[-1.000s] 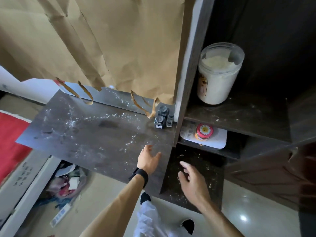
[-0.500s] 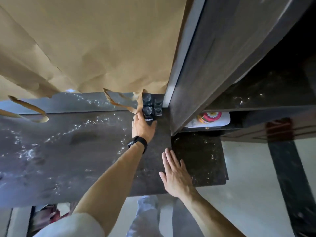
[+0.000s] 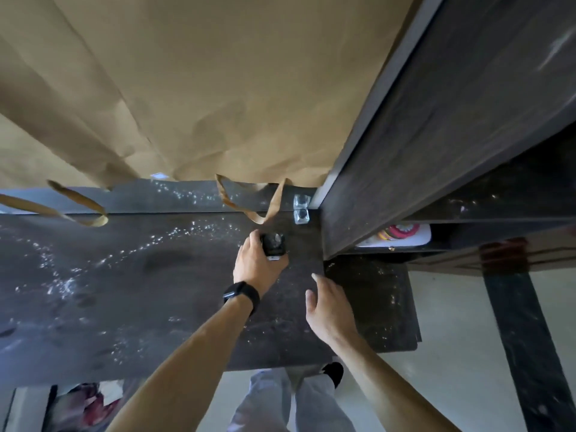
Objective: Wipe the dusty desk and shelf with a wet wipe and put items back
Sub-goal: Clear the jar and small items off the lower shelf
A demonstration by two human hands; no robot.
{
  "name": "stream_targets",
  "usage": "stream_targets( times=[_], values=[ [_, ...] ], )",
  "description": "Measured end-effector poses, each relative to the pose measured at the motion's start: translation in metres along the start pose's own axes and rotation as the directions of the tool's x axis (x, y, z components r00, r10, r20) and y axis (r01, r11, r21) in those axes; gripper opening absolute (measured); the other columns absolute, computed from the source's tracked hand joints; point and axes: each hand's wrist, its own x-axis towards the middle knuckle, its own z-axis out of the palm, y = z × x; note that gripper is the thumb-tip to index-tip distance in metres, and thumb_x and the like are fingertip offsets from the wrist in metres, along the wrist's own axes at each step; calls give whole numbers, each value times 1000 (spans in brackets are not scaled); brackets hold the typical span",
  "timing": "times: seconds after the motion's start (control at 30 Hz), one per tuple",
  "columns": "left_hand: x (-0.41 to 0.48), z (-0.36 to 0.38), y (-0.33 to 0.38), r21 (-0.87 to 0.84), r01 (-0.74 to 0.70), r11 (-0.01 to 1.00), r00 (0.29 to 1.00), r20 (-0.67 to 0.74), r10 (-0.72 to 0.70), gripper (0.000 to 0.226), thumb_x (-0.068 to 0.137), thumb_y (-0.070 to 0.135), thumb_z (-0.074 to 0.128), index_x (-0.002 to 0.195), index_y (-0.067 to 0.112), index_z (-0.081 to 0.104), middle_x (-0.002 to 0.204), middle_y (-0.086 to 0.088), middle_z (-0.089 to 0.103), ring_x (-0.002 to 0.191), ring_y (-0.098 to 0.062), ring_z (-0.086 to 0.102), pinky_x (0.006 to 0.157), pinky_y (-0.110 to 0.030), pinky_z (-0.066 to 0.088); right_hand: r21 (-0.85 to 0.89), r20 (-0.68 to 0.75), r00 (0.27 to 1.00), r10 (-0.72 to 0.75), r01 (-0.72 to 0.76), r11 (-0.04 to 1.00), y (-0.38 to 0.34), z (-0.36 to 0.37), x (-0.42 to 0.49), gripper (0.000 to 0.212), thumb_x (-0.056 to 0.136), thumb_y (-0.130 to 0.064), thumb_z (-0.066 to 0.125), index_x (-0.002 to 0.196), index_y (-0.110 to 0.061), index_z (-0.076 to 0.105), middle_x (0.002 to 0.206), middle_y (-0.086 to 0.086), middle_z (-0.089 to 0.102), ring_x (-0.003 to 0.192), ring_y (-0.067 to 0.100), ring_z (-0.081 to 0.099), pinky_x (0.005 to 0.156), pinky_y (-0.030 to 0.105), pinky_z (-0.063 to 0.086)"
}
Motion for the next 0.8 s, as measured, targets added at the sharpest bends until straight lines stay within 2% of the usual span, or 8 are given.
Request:
stream_targets(
  times=[0.07, 0.17, 0.3, 0.4, 0.6, 0.7, 0.8],
  values=[
    [-22, -19, -20, -8, 25, 1000, 1000, -5, -25, 54, 70, 44, 78, 111, 23, 51, 110, 4, 63, 101, -21, 60, 80, -31, 48, 128, -50, 998, 47, -40, 991, -25, -2, 21, 51, 101, -33, 46, 148, -13, 38, 147, 6, 48, 133, 22, 48, 109, 33, 38],
    [-48, -46, -50, -22, 111, 994, 992, -53, -112, 59, 70, 46, 80, 116, 23, 51, 112, 5, 64, 102, -19, 61, 81, -28, 46, 244, -76, 981, 180, -157, 957, -62, -6, 63, 64, 99, -35, 50, 152, -7, 27, 153, 15, 37, 138, 29, 42, 110, 38, 35],
    [-68, -70, -73, -39, 183, 982, 977, -105, -186, 64, 68, 50, 79, 120, 25, 49, 113, 8, 64, 102, -17, 62, 82, -28, 48, 191, -102, 937, 334, -312, 931, -88, -7, 117, 74, 99, -39, 52, 152, -2, 17, 149, 22, 35, 131, 41, 46, 100, 45, 42],
    [-79, -78, -82, -79, 212, 974, 966, -136, -221, 68, 64, 53, 79, 119, 30, 47, 113, 11, 65, 102, -14, 63, 86, -32, 51, 131, -124, 902, 414, -399, 907, -90, -3, 142, 62, 98, -40, 52, 141, -1, 28, 144, 22, 42, 125, 44, 51, 94, 47, 45],
    [-94, -83, -81, -141, 198, 970, 960, -173, -221, 62, 63, 53, 79, 114, 34, 48, 107, 14, 65, 96, -11, 63, 84, -33, 53, 96, -162, 898, 410, -399, 912, -81, 0, 148, 42, 100, -39, 42, 123, -5, 35, 131, 22, 55, 107, 45, 63, 86, 50, 54],
    [-99, -80, -72, -153, 171, 973, 968, -159, -195, 62, 63, 53, 79, 113, 35, 48, 106, 15, 64, 93, -10, 64, 82, -32, 54, 63, -133, 945, 298, -292, 954, -84, -16, 110, 41, 102, -39, 40, 119, -2, 39, 126, 25, 59, 110, 43, 61, 81, 42, 48],
    [-105, -72, -54, -132, 127, 983, 984, -111, -142, 61, 63, 53, 80, 113, 36, 48, 105, 16, 64, 91, -8, 64, 80, -28, 53, 72, -103, 976, 193, -186, 980, -67, -31, 56, 40, 101, -48, 40, 111, -10, 43, 116, 16, 67, 103, 37, 65, 70, 36, 42]
  ],
)
